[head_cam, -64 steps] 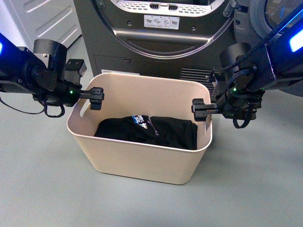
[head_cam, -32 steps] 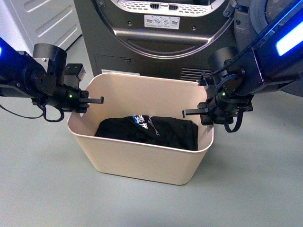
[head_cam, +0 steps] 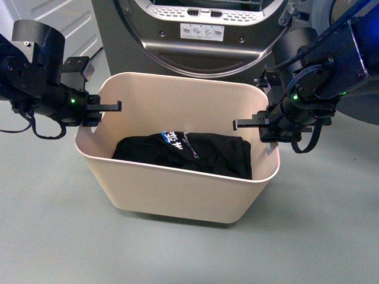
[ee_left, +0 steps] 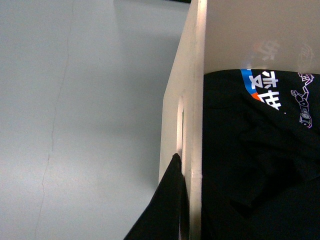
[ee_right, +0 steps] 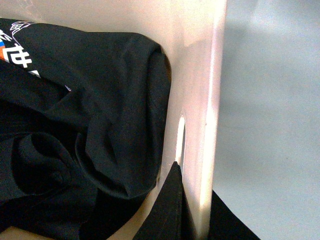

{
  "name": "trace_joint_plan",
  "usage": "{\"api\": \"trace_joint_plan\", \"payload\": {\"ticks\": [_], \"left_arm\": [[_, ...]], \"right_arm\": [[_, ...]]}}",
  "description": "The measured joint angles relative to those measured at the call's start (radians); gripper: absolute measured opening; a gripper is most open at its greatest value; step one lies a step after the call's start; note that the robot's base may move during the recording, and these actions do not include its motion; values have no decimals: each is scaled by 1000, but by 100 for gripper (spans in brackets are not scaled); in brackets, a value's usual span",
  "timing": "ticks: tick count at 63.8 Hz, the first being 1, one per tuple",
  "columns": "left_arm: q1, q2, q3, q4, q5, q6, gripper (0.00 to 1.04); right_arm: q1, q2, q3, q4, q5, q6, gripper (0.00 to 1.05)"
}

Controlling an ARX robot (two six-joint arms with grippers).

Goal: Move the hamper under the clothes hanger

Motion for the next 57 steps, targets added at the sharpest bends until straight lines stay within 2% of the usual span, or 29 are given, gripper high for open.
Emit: {"api": "trace_joint_plan", "payload": {"ticks": [16,57], "left_arm": [[6,-74,-62,30,-21,6,4],[6,-74,-73,30,-22,6,4]], "right_arm": [[13,-83,-74,37,-5,-8,3],[16,-83,-90,37,-7,-10,3]]}}
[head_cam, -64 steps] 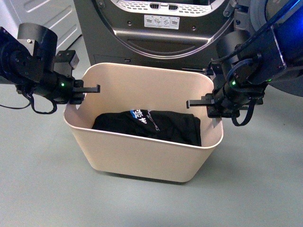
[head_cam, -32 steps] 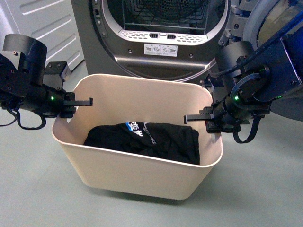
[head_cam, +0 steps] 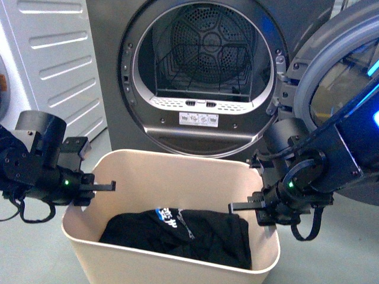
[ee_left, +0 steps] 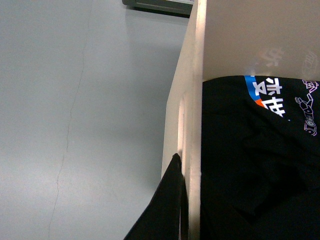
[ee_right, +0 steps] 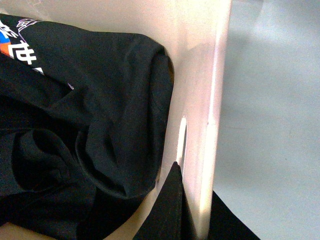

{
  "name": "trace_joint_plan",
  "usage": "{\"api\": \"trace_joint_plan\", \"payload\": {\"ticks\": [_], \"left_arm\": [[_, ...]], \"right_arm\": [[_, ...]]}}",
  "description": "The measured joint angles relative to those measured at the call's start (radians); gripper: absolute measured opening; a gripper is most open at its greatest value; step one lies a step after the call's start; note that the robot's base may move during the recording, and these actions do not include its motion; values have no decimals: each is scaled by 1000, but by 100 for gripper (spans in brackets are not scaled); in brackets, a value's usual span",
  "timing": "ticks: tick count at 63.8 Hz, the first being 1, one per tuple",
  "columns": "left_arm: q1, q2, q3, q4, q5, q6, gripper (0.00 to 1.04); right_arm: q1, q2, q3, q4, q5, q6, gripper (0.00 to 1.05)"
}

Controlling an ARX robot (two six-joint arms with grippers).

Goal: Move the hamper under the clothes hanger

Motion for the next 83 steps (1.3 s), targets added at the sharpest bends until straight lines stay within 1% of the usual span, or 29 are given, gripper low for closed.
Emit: {"api": "trace_joint_plan", "payload": {"ticks": [12,25,40,62,83], "left_arm": [[3,0,-2,0,-1,0,4],[31,0,-3,0,-14,0,4],[-12,0,-2,1,12,4,4],[7,0,-2,1,-4,4,4],[3,0,-2,2,5,4,4]], "right_arm": [[2,0,0,0,0,0,3],[33,0,0,2,-26,7,3],[-16,-3,1,4,8,-2,3],[6,-5,0,3,-8,-4,3],[-1,-5,0,4,-1,-4,3]]}}
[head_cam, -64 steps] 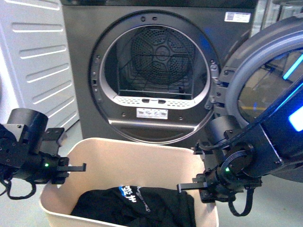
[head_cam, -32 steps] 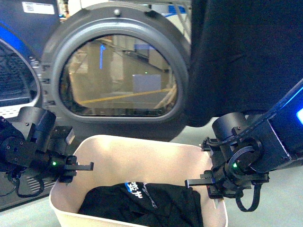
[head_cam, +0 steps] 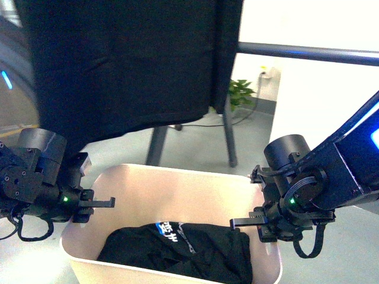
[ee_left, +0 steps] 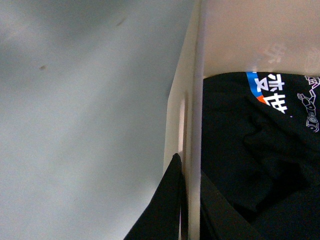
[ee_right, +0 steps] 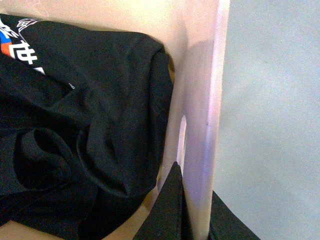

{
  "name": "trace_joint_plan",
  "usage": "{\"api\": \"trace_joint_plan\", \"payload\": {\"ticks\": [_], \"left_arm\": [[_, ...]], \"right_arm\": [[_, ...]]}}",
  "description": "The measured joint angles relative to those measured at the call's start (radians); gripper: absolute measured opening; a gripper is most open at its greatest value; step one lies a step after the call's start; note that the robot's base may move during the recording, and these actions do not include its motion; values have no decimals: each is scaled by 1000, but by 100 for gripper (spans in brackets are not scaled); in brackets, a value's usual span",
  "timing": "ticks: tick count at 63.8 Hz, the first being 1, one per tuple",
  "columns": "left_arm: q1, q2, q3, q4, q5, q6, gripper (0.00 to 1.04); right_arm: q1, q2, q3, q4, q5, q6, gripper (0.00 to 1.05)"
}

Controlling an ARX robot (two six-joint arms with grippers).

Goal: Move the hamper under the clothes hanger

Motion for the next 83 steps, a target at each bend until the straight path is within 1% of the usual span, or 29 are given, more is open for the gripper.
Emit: {"api": "trace_joint_plan", "payload": {"ticks": [57,62,69,78,83], "left_arm": [[0,0,-1,0,-3,0,4],[-8,0,-1,0,0,0,4],[-39,0,-1,0,19,0,4],[-6,0,0,0,-8,0,4],[-13,0,0,0,4,0,4]], "right_arm": [[2,0,0,0,0,0,3],[-4,-1,0,0,3,-1,3],[-35,-1,0,-1,23,-5,3],[-2,-1,0,-1,-1,-4,3],[-7,-1,0,-2,8,-4,3]]}}
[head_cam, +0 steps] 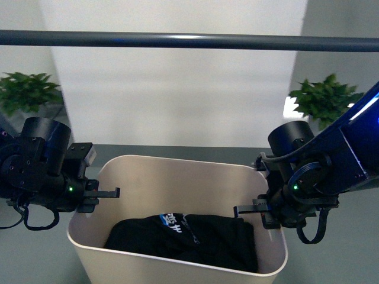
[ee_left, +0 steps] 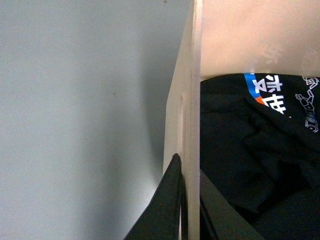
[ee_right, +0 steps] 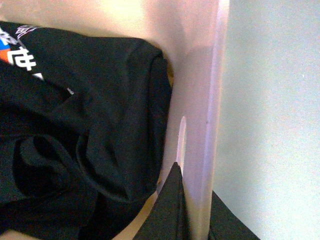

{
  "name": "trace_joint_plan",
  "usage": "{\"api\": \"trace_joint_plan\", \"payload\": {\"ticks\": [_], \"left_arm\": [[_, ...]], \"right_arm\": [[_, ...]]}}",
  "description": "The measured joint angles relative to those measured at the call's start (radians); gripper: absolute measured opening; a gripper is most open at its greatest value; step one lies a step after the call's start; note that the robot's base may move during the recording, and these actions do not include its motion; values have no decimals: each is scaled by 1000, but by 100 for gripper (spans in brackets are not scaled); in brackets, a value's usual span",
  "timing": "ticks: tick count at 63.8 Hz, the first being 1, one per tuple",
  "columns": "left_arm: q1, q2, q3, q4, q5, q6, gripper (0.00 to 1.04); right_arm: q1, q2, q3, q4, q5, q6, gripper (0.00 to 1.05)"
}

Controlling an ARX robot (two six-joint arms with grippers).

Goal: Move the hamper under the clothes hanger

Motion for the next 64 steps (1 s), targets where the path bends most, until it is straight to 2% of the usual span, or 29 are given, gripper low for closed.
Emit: {"api": "trace_joint_plan", "payload": {"ticks": [8,25,48,64], "left_arm": [[-2,0,0,0,5,0,4],[49,-1,0,0,-31,0,4],[-2,-1,0,0,4,0,4],[12,-1,0,0,-12,0,4]], "right_arm": [[-9,0,0,0,0,0,3],[53,0,2,3,-40,13,3],[-6,0,0,0,2,7,3],[10,0,0,0,-8,2,3]]}}
